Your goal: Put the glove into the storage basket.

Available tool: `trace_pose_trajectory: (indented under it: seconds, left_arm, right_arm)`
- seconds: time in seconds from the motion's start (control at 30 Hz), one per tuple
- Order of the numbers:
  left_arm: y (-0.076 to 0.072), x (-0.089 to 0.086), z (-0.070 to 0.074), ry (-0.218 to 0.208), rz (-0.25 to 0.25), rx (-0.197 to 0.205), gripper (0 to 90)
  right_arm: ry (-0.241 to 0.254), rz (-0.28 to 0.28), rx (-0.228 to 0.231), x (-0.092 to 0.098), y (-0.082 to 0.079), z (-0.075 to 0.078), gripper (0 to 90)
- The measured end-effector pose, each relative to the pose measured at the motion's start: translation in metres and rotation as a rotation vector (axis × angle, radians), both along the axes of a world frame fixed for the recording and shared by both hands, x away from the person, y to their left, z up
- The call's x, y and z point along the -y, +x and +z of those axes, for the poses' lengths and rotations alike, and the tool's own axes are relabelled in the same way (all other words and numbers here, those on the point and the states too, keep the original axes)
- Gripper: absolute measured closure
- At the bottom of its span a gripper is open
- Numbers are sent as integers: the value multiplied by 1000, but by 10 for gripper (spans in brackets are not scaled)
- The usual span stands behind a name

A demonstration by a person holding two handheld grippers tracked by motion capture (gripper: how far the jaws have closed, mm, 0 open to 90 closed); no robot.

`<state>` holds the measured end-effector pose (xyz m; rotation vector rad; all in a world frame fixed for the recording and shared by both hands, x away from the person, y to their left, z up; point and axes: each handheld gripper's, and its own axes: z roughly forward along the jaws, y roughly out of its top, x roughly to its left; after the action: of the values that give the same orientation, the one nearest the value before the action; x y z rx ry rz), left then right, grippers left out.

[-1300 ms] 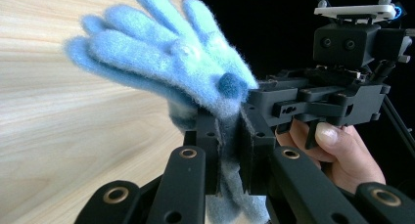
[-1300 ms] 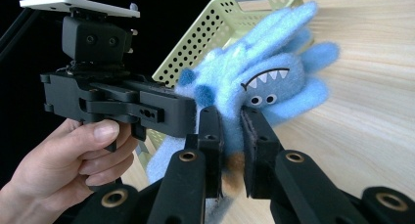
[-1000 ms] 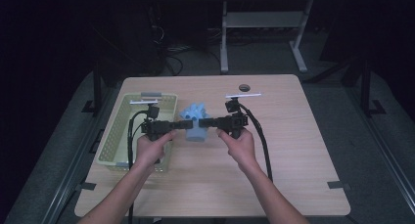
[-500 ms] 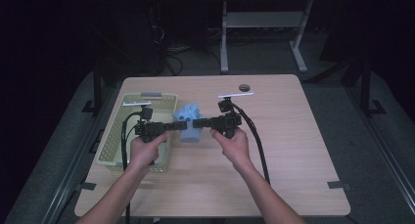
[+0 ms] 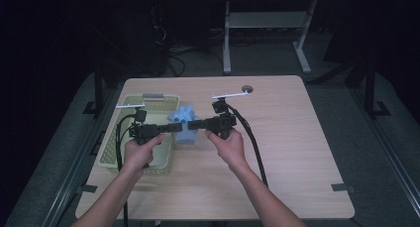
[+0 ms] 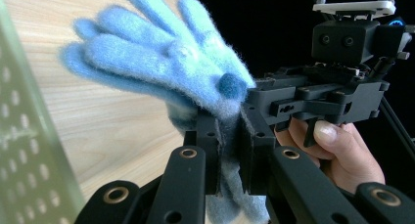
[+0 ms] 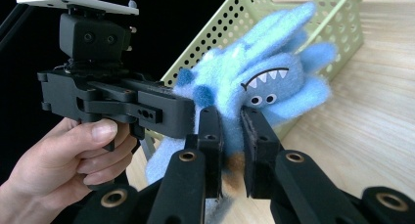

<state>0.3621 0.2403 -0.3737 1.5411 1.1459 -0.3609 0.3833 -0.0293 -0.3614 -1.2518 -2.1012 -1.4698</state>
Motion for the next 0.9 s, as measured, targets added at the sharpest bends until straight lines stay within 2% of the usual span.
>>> trace_pose_trajectory:
  seconds: [0.47, 0.9]
  left_arm:
    - [0, -38, -2, -10, 18, -11, 825]
    - [-1, -63, -3, -2, 36, -10, 831]
  right_arm:
    - [10, 32, -1, -35, 7, -2, 797]
    - [17, 57, -7, -63, 12, -4, 796]
